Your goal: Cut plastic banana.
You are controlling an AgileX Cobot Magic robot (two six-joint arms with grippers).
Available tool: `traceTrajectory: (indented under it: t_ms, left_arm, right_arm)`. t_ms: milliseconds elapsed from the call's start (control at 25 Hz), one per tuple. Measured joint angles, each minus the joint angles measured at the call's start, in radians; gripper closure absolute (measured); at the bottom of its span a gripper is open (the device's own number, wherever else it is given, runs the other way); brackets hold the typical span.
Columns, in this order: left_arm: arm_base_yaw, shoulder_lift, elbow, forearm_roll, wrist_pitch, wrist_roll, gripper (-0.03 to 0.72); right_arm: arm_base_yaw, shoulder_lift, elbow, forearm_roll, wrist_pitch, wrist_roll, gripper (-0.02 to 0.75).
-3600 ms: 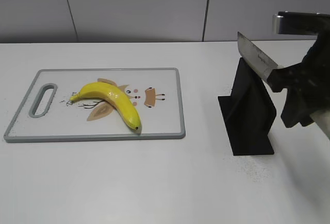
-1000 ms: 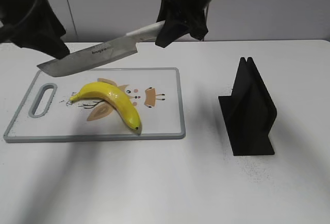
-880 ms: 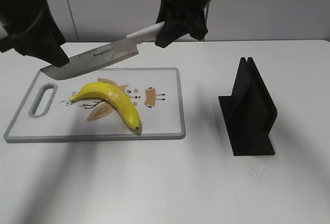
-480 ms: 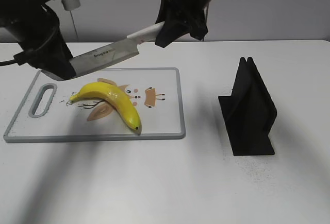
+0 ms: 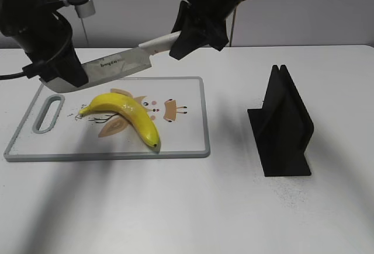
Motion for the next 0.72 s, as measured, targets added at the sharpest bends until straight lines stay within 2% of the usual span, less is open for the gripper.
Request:
traceTrajectory:
  t_ms: [120,400,720]
  left_arm:
    - [0.0,0.001,0.0,0.012,-0.001,0.004,0.67]
    - [-0.008,0.019,0.0,-0.043,-0.035,0.005,0.675]
    - [-0.038,0.098,0.0,-0.047,-0.137,-0.032,0.675]
  right_arm:
    - [-0.002,0.016,-0.001,-0.009,-0.001,-0.003,0.57]
    - [0.0,0.026,-0.008,-0.188,-0.018,-0.003,0.571]
    - [0.0,0.072,-0.008,-0.255,-0.079,-0.004,0.571]
